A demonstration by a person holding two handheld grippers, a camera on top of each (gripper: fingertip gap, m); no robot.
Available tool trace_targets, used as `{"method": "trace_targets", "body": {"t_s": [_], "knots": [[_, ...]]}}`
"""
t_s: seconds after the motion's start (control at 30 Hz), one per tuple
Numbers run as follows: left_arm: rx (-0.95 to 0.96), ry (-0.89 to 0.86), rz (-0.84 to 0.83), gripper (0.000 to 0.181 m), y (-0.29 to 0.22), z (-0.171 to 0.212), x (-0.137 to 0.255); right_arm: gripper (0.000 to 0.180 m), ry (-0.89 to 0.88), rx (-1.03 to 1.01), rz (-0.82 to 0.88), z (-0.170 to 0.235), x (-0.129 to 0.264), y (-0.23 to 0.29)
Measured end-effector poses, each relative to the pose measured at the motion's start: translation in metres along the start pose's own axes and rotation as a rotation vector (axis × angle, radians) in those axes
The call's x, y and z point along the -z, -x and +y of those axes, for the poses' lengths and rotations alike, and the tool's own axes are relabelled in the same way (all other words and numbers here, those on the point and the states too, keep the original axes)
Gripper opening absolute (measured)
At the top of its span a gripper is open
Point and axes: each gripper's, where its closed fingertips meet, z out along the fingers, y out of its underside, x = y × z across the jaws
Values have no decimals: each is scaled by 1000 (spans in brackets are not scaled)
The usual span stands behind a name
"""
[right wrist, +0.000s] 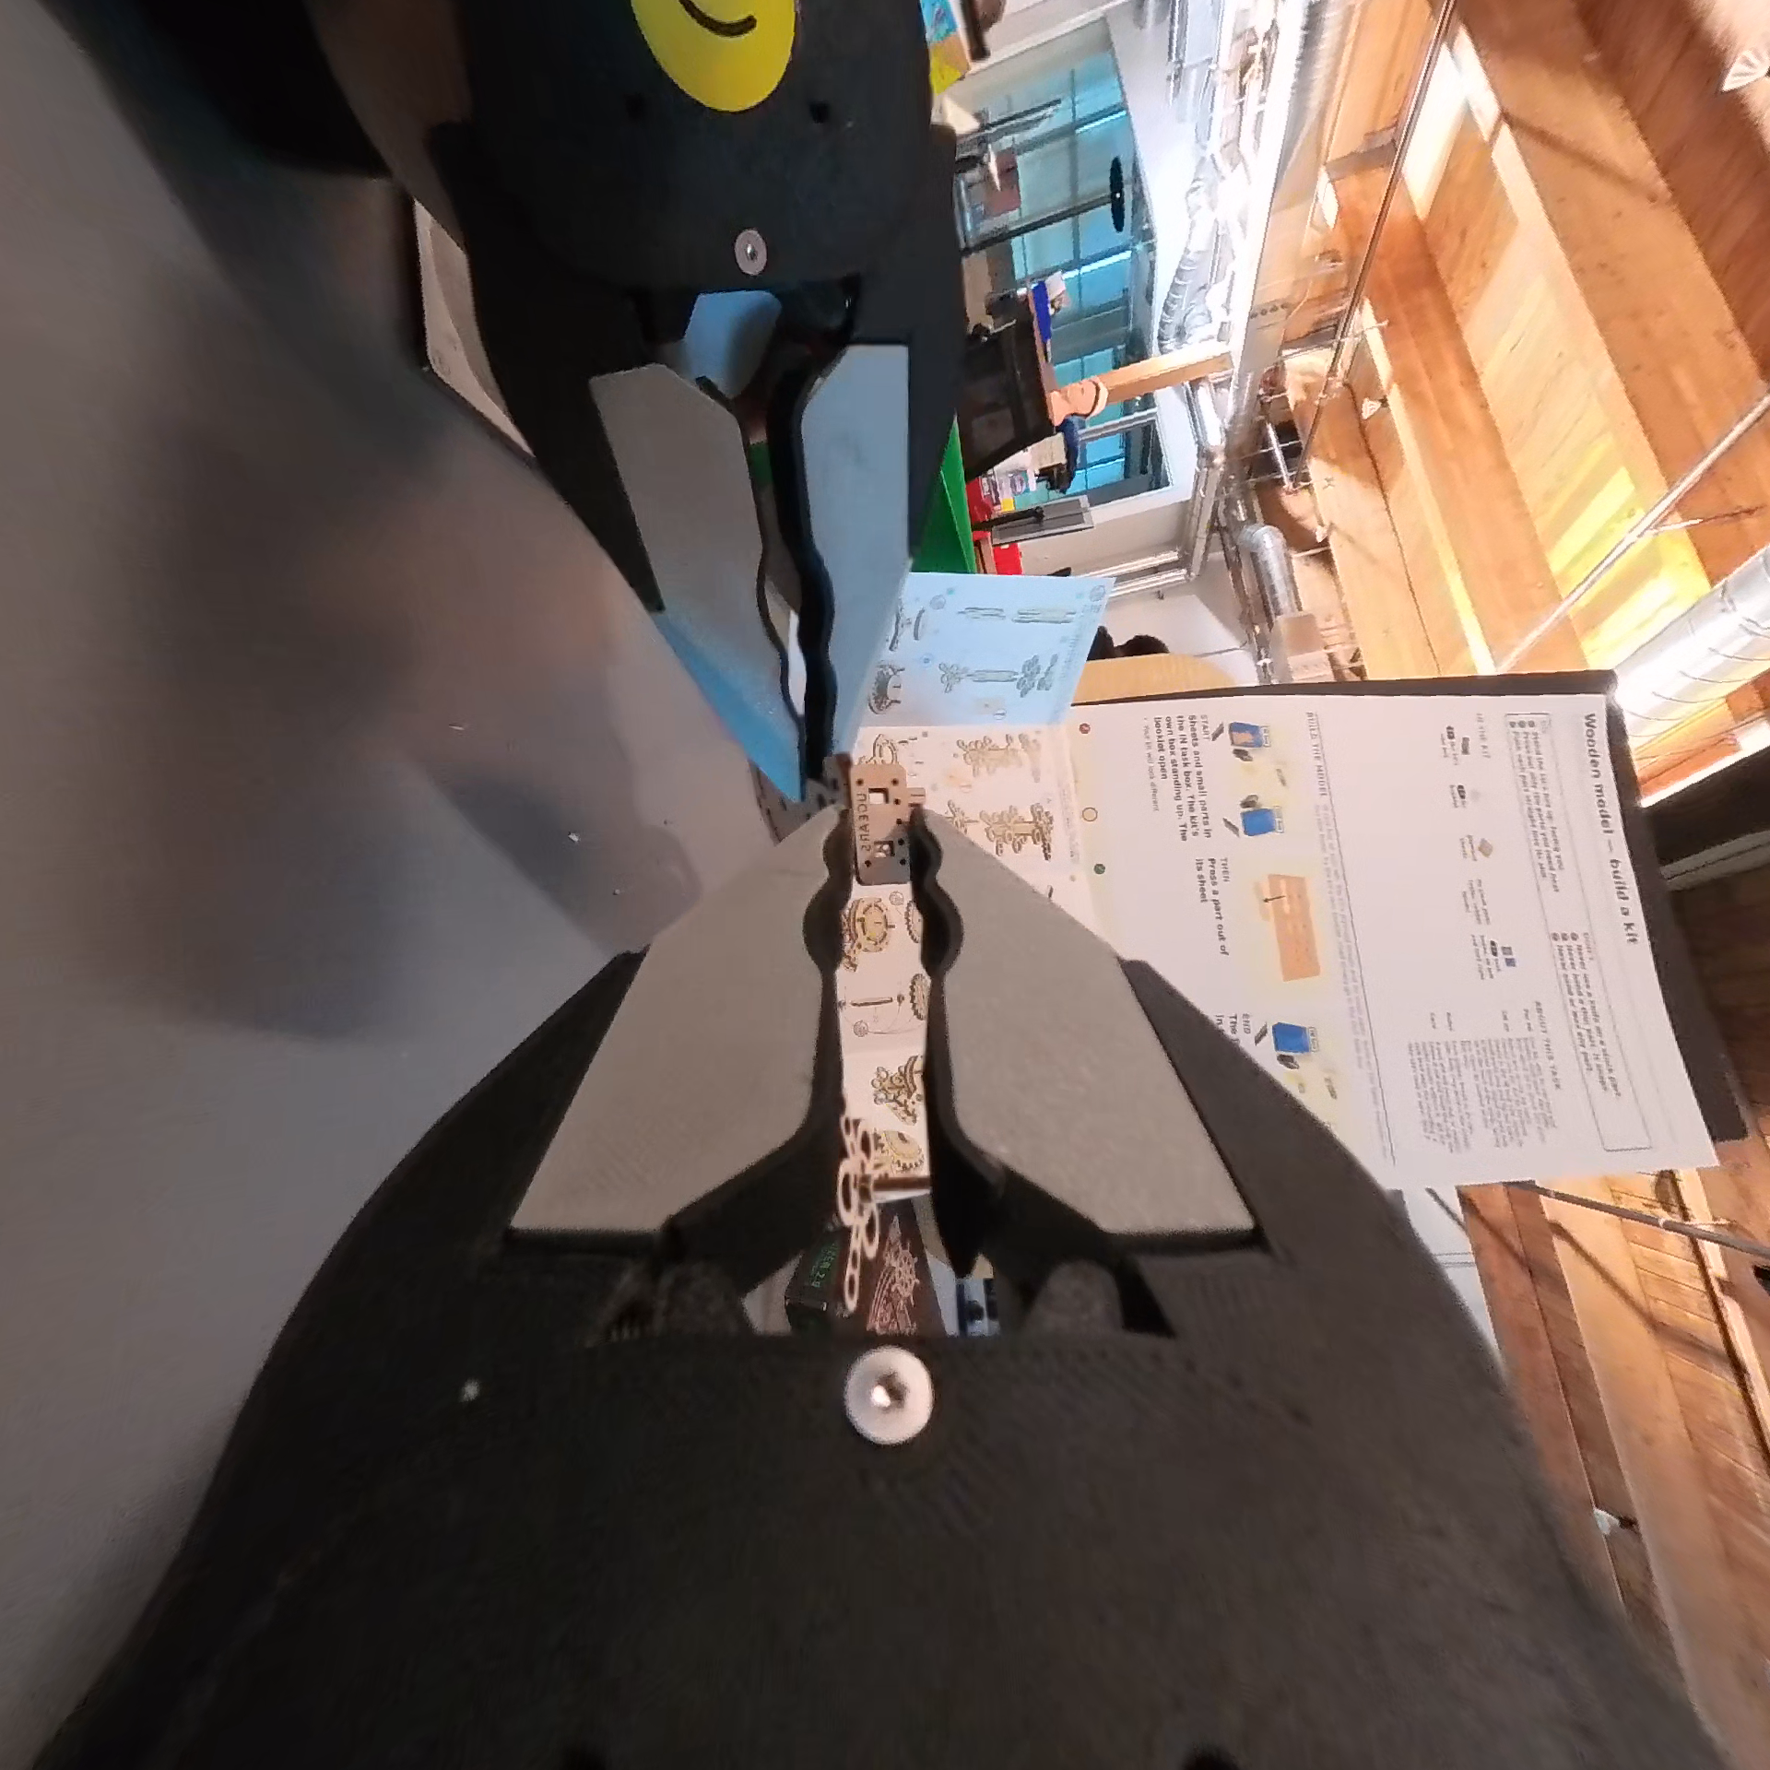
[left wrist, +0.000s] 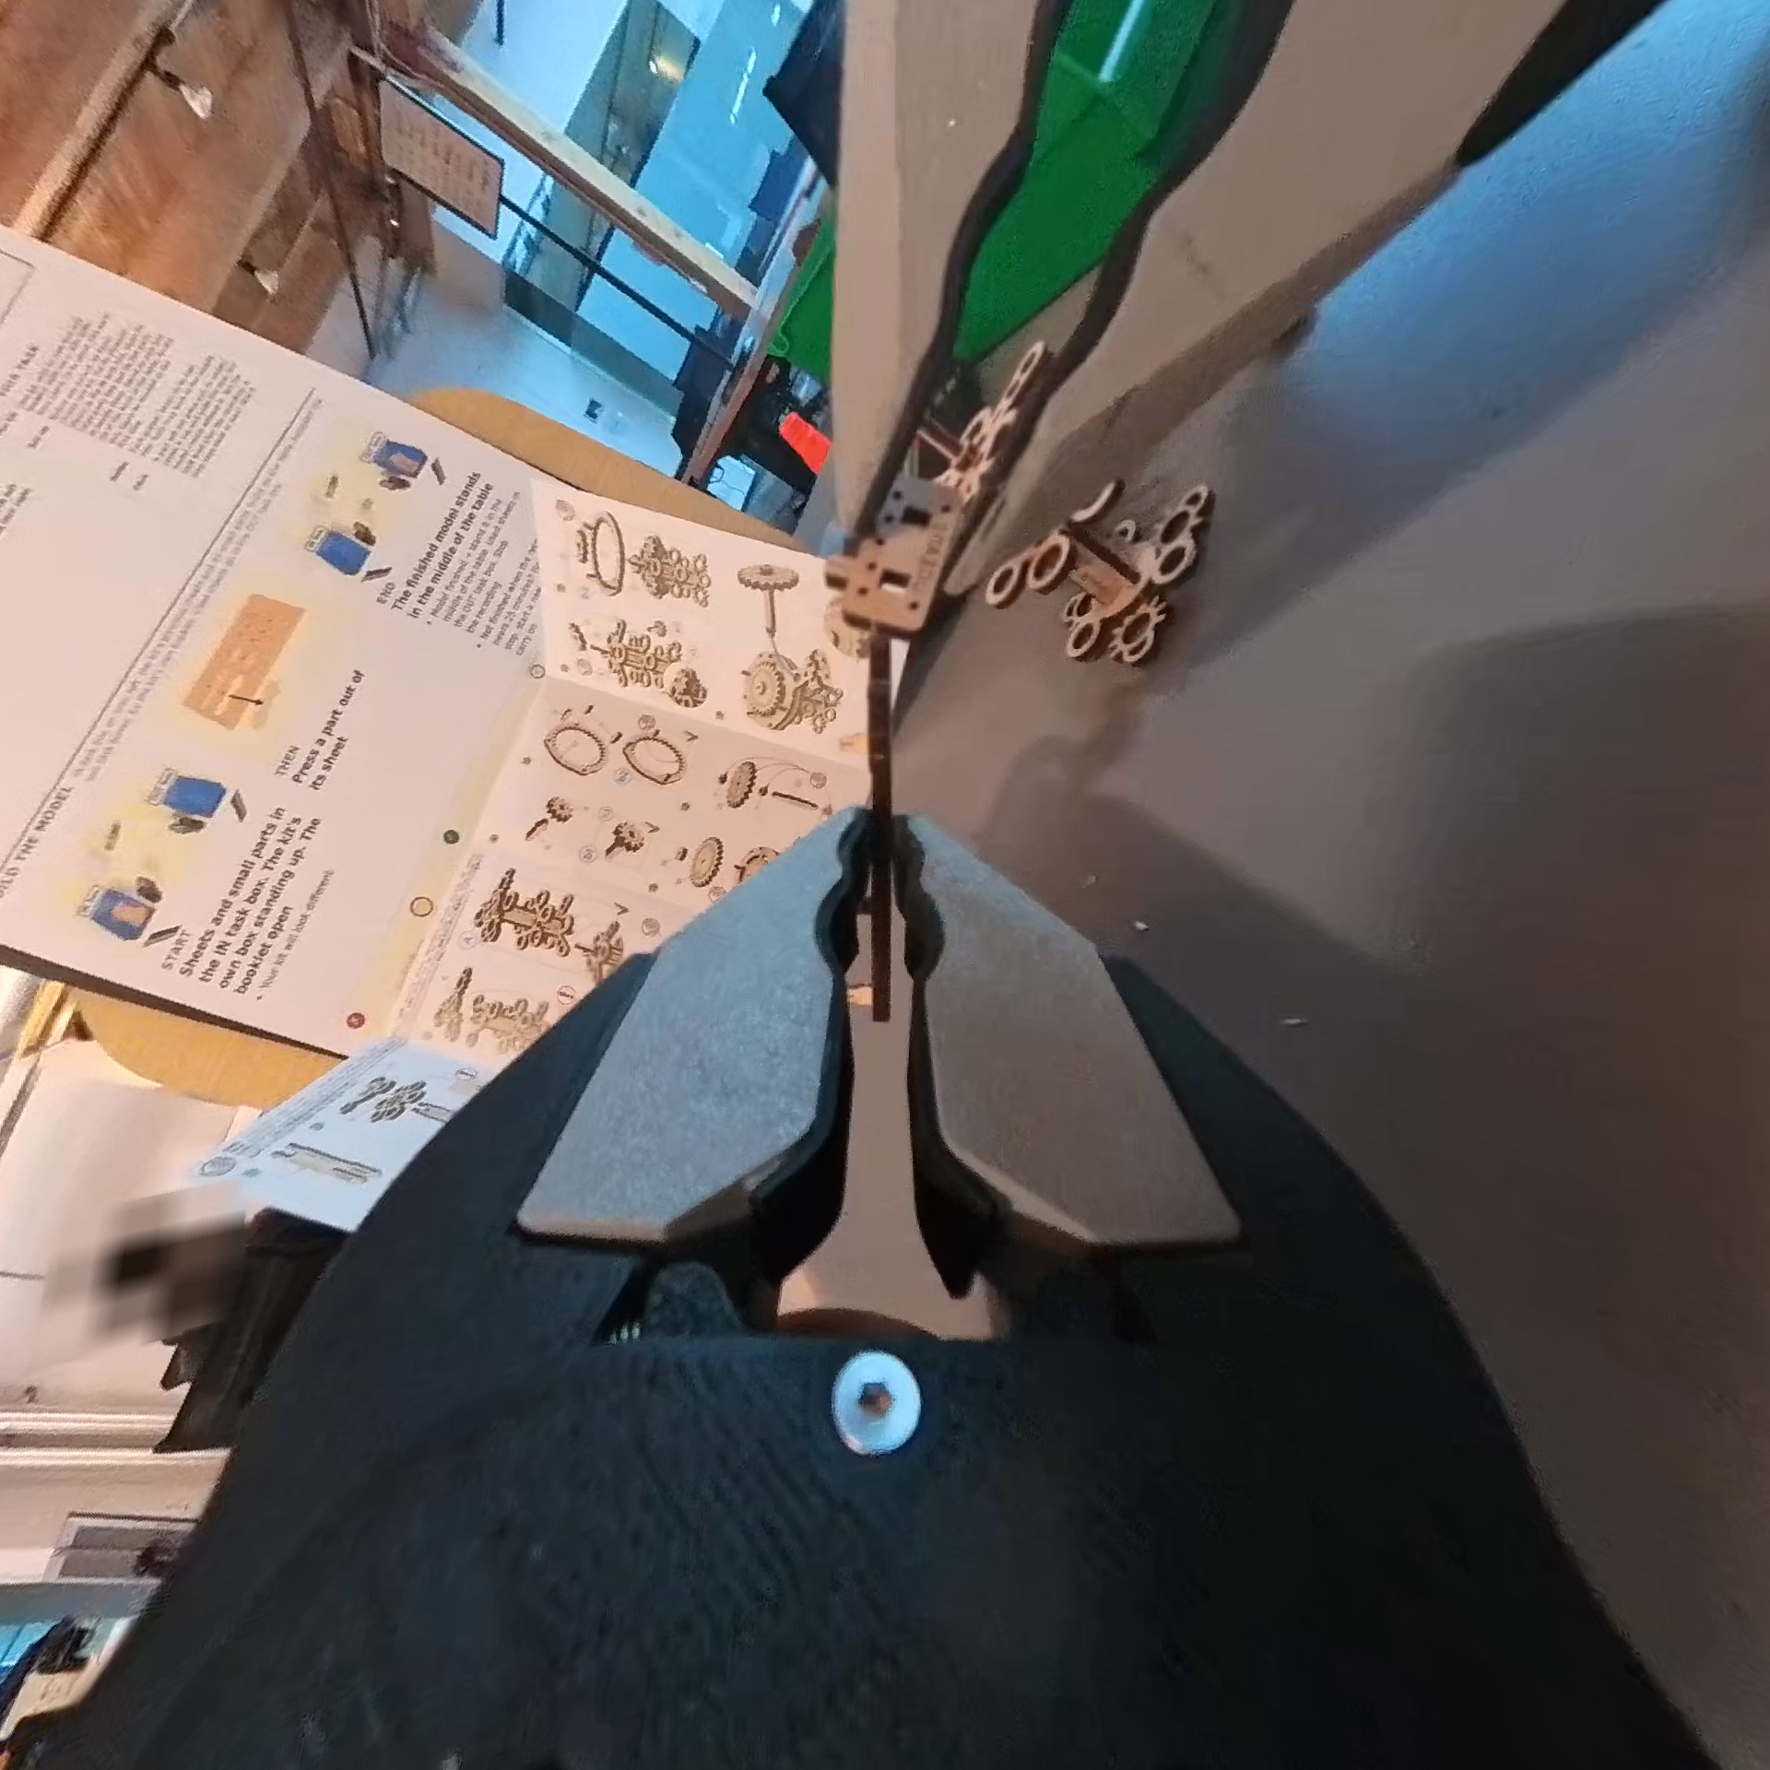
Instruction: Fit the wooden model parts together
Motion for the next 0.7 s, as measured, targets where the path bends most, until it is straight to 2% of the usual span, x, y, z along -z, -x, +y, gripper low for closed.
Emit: {"method": "trace_targets", "body": {"t_s": [0.23, 0.37, 0.57, 0.7], "knots": [[68, -13, -1, 0, 8, 2, 3, 7, 19, -99, -17, 12, 3, -5], [249, -46, 139, 0, 10, -5, 8, 7, 22, -261, -74, 23, 7, -12], [815, -169, 569, 1, 16, -62, 48, 7, -64, -500, -235, 6, 32, -39], [1066, -179, 846, 1, 2, -82, 69, 7, -88, -655, -476, -12, 47, -41]]}}
